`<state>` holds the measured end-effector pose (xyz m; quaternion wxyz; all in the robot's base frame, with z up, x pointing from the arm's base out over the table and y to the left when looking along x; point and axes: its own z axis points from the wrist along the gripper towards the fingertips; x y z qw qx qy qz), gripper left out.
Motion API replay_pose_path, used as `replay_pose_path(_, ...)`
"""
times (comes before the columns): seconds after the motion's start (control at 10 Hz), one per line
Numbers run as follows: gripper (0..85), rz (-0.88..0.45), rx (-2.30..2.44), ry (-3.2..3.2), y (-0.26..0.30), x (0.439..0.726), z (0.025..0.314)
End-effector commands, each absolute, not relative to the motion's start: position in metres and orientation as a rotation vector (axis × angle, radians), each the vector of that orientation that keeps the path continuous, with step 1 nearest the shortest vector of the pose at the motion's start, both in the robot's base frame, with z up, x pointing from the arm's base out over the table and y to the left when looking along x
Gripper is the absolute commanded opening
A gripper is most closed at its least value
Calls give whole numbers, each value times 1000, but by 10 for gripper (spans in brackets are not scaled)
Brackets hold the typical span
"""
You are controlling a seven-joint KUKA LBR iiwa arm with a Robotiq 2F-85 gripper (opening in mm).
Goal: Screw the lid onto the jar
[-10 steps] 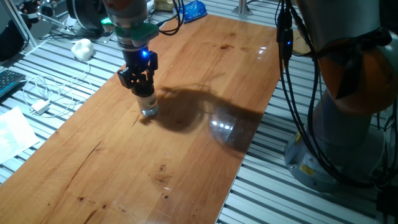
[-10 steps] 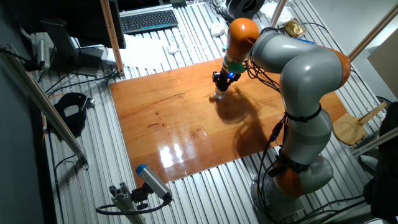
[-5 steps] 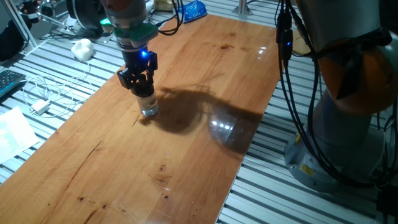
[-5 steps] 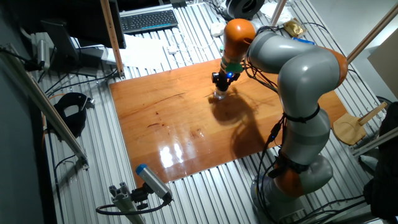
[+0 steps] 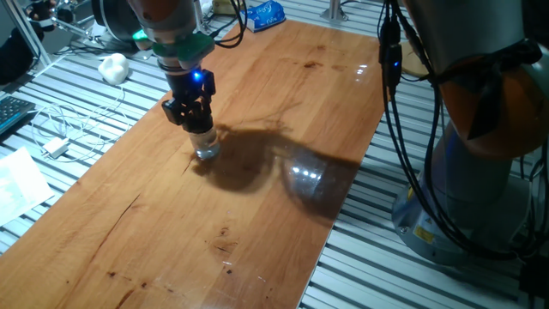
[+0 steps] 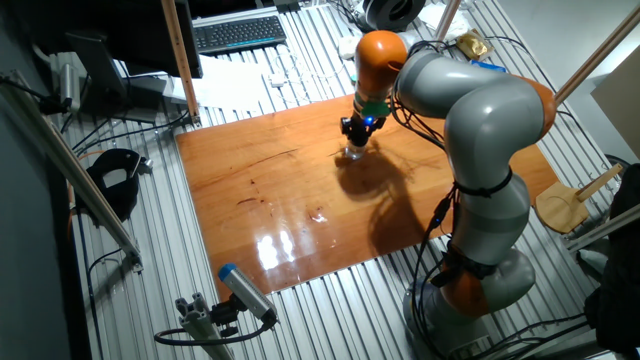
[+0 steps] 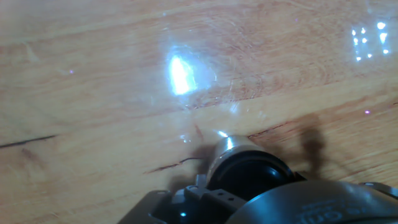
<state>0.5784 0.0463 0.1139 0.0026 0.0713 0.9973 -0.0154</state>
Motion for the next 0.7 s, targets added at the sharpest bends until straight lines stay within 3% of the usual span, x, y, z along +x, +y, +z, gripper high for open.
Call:
replay_pose_path(0.0, 680, -50, 223, 3127, 46, 579, 114)
replay_pose_path(0.6, 680, -94, 24, 3142, 46, 581, 119)
